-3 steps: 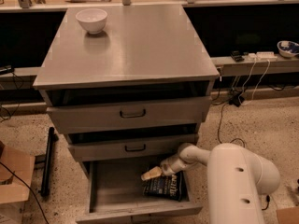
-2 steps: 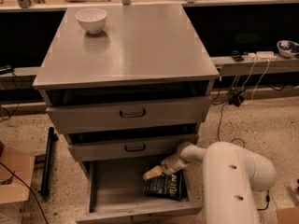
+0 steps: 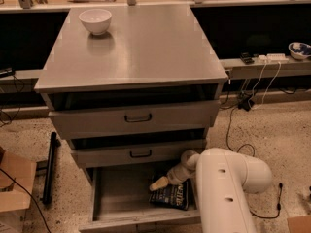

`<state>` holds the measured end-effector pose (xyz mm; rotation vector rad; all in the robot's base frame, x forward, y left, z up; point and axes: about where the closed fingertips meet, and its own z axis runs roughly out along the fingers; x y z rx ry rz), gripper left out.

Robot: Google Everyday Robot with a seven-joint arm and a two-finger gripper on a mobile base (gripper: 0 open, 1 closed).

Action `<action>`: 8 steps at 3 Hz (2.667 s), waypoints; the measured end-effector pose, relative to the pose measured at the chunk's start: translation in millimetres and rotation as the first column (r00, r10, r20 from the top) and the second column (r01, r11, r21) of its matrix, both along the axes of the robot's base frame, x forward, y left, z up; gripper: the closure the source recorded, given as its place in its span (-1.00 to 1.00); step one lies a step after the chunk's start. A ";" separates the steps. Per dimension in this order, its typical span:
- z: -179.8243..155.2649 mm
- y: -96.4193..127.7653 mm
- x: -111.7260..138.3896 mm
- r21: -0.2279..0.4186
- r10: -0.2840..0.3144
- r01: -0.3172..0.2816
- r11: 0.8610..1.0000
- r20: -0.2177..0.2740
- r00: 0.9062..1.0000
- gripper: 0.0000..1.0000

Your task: Pick blue chip bag from bottom drawer and place on counter

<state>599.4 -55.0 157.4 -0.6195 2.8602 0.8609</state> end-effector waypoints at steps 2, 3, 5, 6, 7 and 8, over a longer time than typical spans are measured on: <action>-28.1 5.5 -14.8 -0.029 -0.001 -0.001 1.000 -0.076 0.997 0.00; -34.2 17.7 -23.1 -0.026 0.008 -0.010 1.000 -0.105 0.994 0.46; -2.5 41.3 -28.1 0.106 0.006 0.000 0.994 -0.058 0.998 1.00; 40.0 44.8 -26.2 0.187 -0.005 -0.004 0.982 0.043 0.999 1.00; 89.4 40.9 -36.2 0.262 -0.047 0.007 0.965 0.147 0.988 1.00; 163.4 27.3 -73.4 0.338 -0.074 -0.039 0.940 0.314 0.946 1.00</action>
Offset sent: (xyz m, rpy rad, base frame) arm -0.0264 0.0156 -0.0529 -0.0386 0.1447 0.0134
